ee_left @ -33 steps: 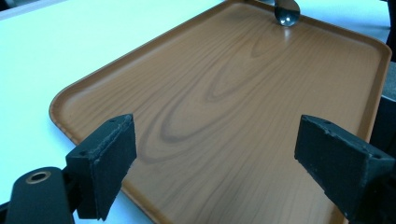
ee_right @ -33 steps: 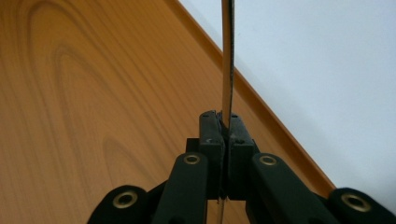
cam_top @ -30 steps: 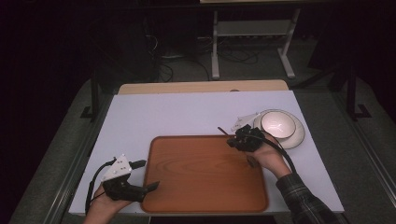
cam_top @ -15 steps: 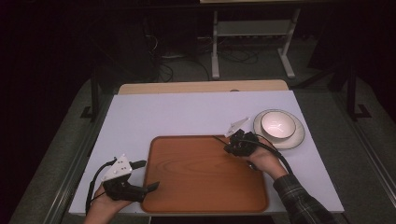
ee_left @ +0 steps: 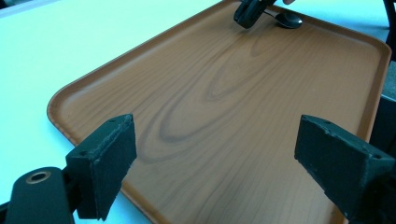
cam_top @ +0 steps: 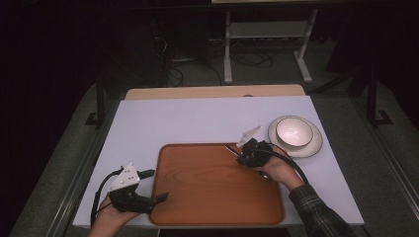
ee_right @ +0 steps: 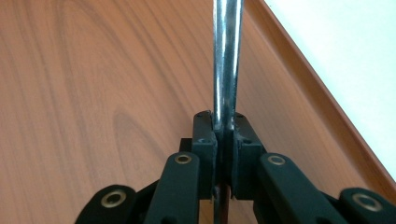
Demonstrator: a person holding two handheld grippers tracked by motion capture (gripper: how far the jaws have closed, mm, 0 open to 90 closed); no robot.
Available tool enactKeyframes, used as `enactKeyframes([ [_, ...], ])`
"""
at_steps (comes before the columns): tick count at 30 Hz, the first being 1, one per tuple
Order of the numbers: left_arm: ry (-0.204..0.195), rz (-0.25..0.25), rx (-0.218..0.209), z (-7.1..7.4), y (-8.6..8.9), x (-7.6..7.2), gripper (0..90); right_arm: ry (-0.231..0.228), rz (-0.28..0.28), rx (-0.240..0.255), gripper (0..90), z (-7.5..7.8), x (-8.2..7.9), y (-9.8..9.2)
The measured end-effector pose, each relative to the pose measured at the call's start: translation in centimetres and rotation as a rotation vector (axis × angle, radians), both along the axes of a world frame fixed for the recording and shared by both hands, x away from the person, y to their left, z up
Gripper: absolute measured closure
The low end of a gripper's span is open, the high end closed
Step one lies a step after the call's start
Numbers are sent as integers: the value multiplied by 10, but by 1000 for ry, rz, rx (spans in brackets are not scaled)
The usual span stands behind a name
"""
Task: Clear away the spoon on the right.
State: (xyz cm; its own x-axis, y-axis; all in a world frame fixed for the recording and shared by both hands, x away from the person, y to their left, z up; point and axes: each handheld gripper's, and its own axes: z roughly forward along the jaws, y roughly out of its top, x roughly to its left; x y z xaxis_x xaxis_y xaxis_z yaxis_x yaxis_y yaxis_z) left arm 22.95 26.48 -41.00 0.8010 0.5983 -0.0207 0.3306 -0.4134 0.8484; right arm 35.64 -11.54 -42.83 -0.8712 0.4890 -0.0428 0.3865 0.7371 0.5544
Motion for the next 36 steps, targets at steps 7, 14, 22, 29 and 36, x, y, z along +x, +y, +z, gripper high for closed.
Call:
enactKeyframes([
  [7, -1, 1, -1, 0, 0, 0, 124, -1, 2, 8, 791, 0, 0, 0],
  [14, 3, 6, -2, 0, -1, 2, 124, 3, -28, 68, 499, 6, -1, -7],
  [22, 5, 5, 2, 0, -2, 4, 124, -14, -93, 176, 190, 15, -2, -21],
  [29, 10, 6, -2, -1, 2, 2, 125, -86, -107, 246, 137, 28, -13, -38],
  [36, 7, 6, -8, 0, 3, 1, 124, -181, -133, 294, 107, 41, -32, -57],
])
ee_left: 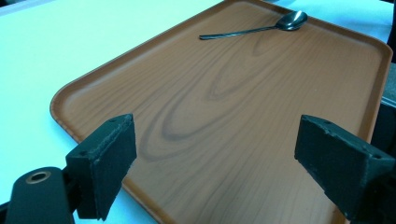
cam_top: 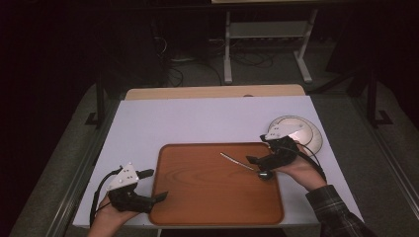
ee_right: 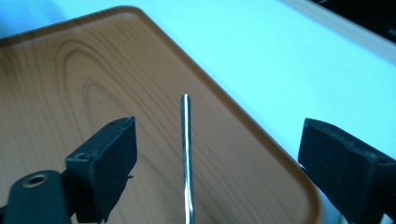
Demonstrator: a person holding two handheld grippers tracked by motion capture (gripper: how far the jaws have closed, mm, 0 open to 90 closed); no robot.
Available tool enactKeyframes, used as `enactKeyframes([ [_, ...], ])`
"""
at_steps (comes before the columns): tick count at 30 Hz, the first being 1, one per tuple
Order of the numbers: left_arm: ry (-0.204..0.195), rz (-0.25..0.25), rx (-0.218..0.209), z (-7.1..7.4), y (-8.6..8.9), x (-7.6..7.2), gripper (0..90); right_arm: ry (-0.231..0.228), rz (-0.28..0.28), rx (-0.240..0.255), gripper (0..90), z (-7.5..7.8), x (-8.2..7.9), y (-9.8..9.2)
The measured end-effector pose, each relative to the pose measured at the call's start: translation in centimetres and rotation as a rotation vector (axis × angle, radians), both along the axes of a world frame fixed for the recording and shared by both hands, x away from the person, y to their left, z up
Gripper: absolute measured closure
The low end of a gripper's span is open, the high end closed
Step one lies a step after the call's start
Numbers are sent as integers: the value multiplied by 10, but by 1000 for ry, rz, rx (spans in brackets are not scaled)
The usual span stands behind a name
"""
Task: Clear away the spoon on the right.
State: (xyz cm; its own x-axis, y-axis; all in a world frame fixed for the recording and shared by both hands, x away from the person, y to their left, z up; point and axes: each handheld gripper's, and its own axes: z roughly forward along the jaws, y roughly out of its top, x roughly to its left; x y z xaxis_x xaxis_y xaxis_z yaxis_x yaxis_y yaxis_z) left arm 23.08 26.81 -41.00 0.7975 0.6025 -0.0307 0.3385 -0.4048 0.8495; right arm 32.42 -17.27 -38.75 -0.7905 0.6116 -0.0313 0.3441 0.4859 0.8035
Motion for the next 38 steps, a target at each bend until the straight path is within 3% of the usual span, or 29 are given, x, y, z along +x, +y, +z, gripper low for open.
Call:
enactKeyframes([
  [16, -12, 24, -23, 4, 8, -1, 116, -76, -46, 61, 75, 6, -41, -40],
  [28, -8, 22, -41, 5, 12, -2, 115, -78, -78, 76, 75, -5, -67, -61],
  [38, -4, 15, -42, 5, 12, -4, 115, -62, -108, 86, 59, -19, -73, -71],
])
